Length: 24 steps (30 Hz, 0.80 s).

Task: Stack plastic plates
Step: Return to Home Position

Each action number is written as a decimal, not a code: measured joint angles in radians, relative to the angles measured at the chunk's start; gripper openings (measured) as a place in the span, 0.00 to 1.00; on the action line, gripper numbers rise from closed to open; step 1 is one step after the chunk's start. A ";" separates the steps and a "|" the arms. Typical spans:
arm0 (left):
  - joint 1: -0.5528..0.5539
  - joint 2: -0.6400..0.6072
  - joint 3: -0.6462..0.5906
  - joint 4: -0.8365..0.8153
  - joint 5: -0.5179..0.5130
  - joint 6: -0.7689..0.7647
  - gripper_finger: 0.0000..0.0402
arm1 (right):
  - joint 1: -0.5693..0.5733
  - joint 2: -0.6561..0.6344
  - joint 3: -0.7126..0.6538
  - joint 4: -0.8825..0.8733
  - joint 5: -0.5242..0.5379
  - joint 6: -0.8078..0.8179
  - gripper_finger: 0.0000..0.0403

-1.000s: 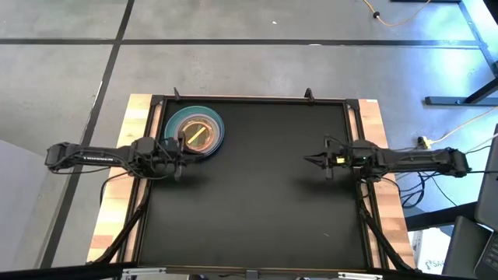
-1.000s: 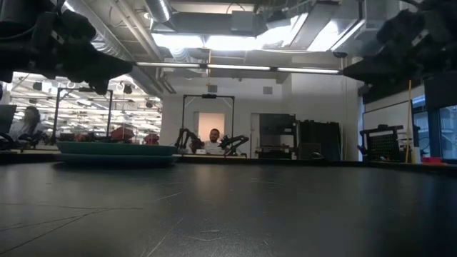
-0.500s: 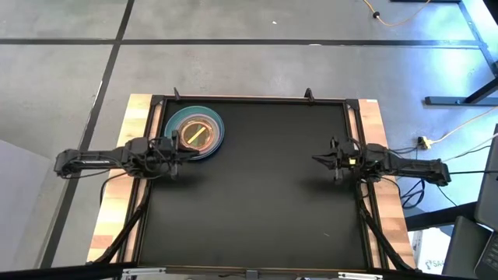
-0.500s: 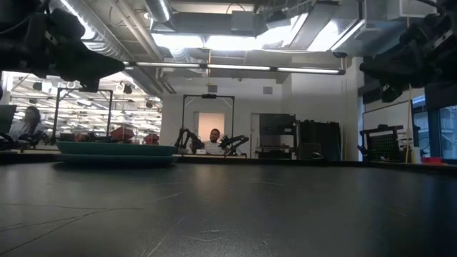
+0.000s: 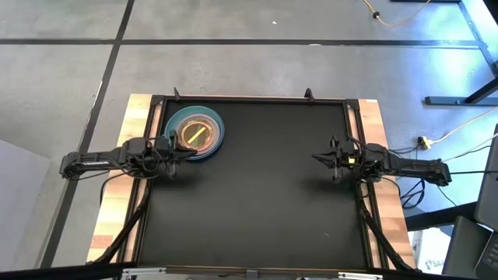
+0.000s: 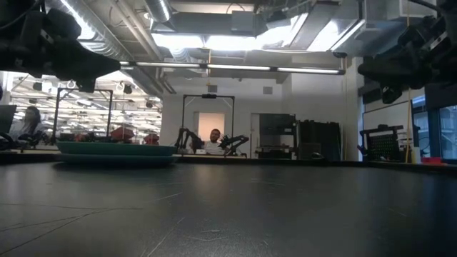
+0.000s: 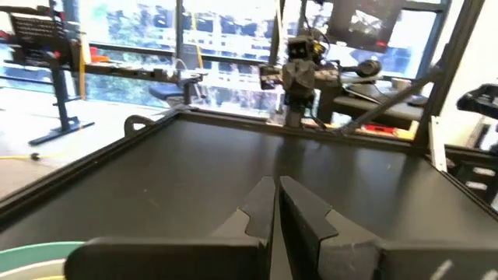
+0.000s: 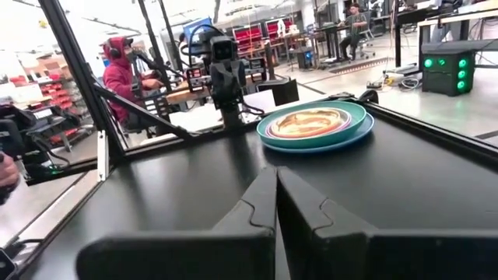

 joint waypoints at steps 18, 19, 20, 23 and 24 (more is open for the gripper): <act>0.000 0.010 -0.007 0.023 -0.014 -0.052 0.04 | 0.000 0.000 0.000 -0.003 -0.013 0.023 0.02; 0.000 0.010 -0.007 0.023 -0.014 -0.052 0.04 | 0.000 0.000 0.000 -0.003 -0.013 0.022 0.02; 0.000 0.010 -0.007 0.023 -0.014 -0.052 0.04 | 0.000 0.000 0.000 -0.003 -0.013 0.022 0.02; 0.000 0.010 -0.007 0.023 -0.014 -0.052 0.04 | 0.000 0.000 0.000 -0.003 -0.013 0.022 0.02; 0.000 0.010 -0.007 0.023 -0.014 -0.052 0.04 | 0.000 0.000 0.000 -0.004 -0.013 0.022 0.02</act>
